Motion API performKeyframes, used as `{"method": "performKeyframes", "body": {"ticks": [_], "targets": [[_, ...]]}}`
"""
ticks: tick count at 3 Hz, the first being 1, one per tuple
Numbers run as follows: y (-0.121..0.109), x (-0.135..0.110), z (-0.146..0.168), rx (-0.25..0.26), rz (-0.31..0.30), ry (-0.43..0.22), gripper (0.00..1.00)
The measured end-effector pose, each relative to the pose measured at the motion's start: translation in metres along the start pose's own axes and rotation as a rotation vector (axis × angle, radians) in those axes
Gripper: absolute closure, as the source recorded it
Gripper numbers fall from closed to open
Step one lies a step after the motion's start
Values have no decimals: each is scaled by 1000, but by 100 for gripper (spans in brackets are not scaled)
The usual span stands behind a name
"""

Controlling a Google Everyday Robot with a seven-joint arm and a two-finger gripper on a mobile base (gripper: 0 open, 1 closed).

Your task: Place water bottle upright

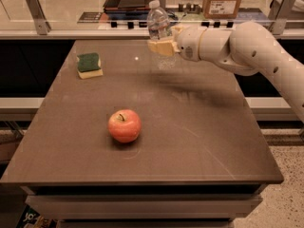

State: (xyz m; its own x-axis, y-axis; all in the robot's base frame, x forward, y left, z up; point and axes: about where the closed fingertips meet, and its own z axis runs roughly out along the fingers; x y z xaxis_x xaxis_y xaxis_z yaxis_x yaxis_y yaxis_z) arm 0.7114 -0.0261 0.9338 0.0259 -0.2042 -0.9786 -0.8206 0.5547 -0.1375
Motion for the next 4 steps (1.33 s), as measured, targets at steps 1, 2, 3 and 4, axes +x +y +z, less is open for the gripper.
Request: {"method": "performKeyframes", "body": {"ticks": [1, 2, 3, 4], "targets": [[6, 11, -2, -12, -62, -62, 100], [12, 17, -3, -23, -62, -55, 100], [22, 26, -3, -50, -40, -41, 100], [30, 33, 2, -79, -15, -42, 100]]}}
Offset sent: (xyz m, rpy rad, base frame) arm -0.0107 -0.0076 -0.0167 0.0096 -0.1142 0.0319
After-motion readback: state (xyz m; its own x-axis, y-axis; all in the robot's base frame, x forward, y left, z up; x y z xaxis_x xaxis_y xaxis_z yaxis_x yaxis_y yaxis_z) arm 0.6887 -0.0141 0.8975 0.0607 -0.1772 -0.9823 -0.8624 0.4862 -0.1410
